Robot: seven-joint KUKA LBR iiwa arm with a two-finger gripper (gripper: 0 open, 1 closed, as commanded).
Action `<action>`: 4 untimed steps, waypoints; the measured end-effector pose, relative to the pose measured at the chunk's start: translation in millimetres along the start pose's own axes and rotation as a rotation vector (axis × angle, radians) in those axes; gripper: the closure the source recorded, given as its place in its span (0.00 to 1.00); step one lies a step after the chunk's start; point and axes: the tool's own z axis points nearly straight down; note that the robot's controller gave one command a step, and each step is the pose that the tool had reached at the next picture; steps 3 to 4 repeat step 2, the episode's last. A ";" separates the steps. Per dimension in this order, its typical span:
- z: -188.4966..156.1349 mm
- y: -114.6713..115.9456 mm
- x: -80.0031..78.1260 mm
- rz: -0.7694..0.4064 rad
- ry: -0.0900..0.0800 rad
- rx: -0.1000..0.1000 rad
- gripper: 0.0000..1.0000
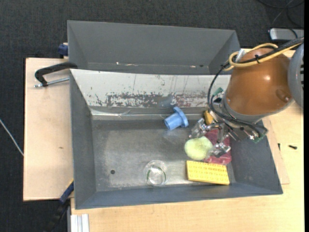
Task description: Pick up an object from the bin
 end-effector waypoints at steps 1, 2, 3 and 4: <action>0.0 0.0 0.0 0.000 0.000 0.000 1.00; -43.6 4.4 -0.6 -0.018 0.005 -0.005 1.00; -43.6 4.4 -0.6 -0.018 0.005 -0.005 1.00; -43.6 4.4 -0.6 -0.018 0.005 -0.005 1.00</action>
Offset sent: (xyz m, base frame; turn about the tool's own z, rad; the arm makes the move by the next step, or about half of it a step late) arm -0.0031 0.0075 0.1071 -0.0427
